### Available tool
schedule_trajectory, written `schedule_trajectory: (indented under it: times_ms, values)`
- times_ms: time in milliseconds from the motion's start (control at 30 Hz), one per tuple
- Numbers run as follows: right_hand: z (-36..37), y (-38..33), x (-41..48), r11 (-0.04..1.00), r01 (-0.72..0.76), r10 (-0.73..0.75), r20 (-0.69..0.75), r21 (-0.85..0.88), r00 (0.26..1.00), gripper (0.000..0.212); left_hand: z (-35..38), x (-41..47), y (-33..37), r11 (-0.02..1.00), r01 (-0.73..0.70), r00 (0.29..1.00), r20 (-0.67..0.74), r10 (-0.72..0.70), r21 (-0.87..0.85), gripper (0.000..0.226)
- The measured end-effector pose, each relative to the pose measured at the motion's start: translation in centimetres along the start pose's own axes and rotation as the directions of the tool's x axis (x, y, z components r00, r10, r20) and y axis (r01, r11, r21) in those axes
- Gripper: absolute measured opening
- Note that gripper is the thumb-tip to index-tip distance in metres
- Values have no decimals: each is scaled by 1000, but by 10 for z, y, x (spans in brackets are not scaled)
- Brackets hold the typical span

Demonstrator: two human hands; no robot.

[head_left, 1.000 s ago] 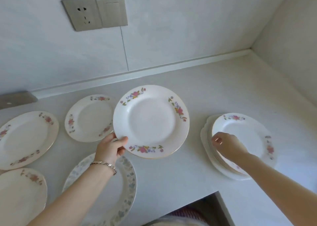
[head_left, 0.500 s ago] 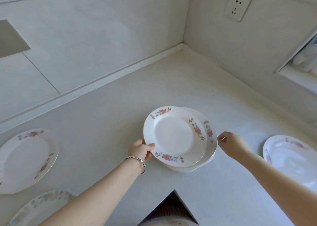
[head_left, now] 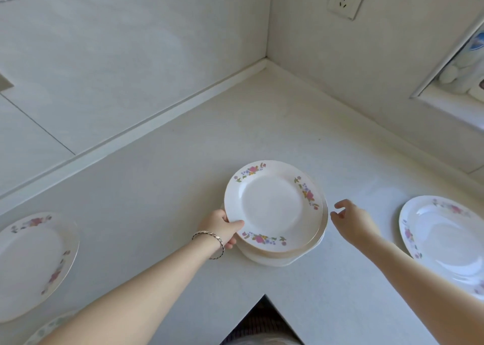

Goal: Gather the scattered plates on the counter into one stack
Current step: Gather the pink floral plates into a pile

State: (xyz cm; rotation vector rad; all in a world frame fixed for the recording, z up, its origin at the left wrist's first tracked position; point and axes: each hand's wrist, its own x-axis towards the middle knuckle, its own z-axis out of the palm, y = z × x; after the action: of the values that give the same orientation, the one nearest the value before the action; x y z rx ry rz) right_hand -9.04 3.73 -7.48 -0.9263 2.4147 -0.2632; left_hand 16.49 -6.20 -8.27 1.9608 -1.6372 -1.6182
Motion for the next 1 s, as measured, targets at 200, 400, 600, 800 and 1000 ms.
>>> schedule_trajectory:
  times_ms: [200, 400, 600, 800, 1000]
  values:
    - [-4, -3, -6, 1000, 15, -14, 8, -26, 1000, 34, 4, 7, 10, 987, 8, 999, 40, -15, 161, 32]
    - [-3, -15, -15, 998, 53, -53, 2, -38, 999, 31, 4, 6, 3, 756, -66, 997, 9, 80, 651, 56]
    - [6, -57, -31, 973, 223, -227, -74, -55, 971, 29, -42, -4, -44, 949, -62, 990, -105, 99, 309, 39]
    - [39, -143, -71, 852, 522, -511, 162, -31, 844, 20, -138, -43, -143, 983, 171, 924, -358, -138, 62, 29]
    - [132, -212, -130, 660, 741, -565, 567, -127, 600, 23, -193, -103, -236, 934, 324, 778, -519, -354, -152, 35]
